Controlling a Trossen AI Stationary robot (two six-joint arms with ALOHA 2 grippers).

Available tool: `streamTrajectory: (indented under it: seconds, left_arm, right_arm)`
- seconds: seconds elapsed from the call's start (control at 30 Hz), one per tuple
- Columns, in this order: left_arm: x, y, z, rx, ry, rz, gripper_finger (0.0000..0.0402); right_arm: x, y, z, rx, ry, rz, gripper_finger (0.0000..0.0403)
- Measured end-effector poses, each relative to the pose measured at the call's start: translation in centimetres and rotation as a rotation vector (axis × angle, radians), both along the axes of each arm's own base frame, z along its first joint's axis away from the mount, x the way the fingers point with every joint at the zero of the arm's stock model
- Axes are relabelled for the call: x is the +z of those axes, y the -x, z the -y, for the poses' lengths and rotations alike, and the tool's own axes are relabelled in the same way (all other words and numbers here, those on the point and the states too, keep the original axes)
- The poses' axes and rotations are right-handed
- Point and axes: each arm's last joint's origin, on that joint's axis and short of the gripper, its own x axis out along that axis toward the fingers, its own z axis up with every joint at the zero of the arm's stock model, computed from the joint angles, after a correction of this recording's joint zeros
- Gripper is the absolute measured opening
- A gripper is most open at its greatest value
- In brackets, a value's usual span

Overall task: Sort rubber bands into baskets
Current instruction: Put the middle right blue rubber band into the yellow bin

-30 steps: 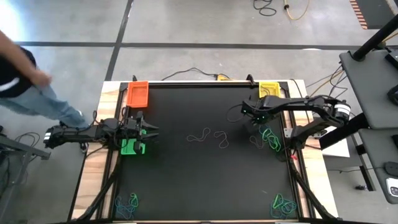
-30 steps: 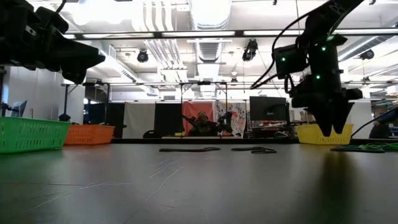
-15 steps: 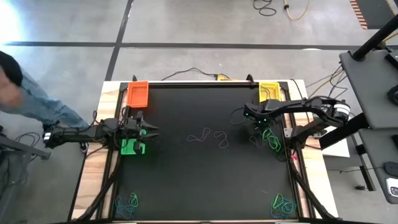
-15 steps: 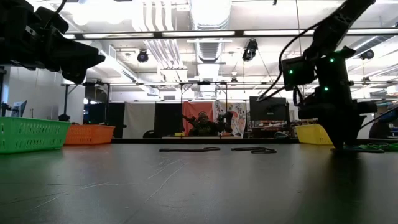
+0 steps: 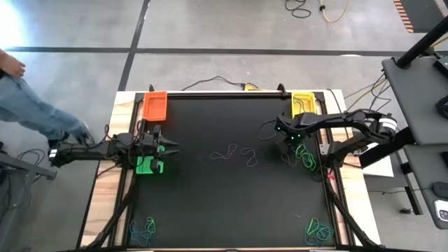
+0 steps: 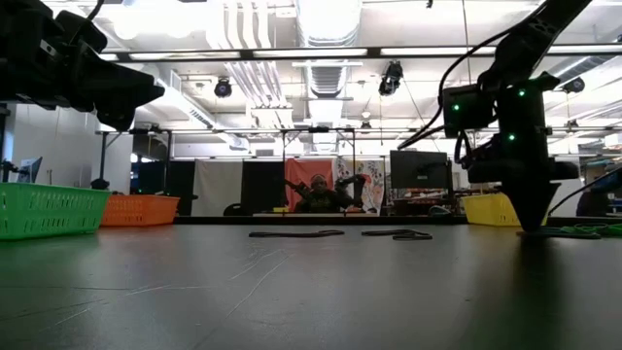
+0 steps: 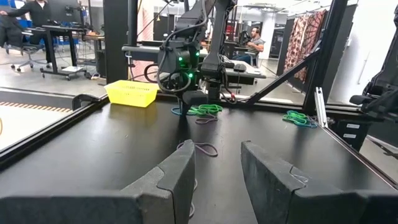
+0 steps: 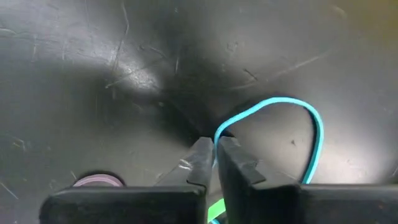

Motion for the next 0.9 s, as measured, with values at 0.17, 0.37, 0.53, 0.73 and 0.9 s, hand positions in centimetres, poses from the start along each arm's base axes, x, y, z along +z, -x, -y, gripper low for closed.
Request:
streamTrajectory:
  seconds: [0.17, 0.37, 0.53, 0.73, 0.9]
  left_arm:
    - [0.0, 0.0, 0.0, -0.001, 0.0, 0.0, 0.0115]
    - [0.0, 0.0, 0.0, 0.0, 0.0, 0.0, 0.0115]
    - [0.0, 0.0, 0.0, 0.0, 0.0, 0.0, 0.0115]
    - [0.0, 0.0, 0.0, 0.0, 0.0, 0.0, 0.0115]
    - [0.0, 0.0, 0.0, 0.0, 0.0, 0.0, 0.0115]
  right_arm:
    - [0.5, -0.7, 0.5, 0.023, 0.053, 0.027, 0.0009]
    - [1.6, -2.1, 1.9, 0.046, 0.142, 0.124, 0.0009]
    - [1.7, -2.7, 3.4, 0.045, 0.155, 0.246, 0.0009]
    - [1.3, -3.4, 5.1, 0.048, 0.196, 0.339, 0.0009]
    - [0.7, -4.1, 6.4, 0.042, 0.218, 0.426, 0.0009]
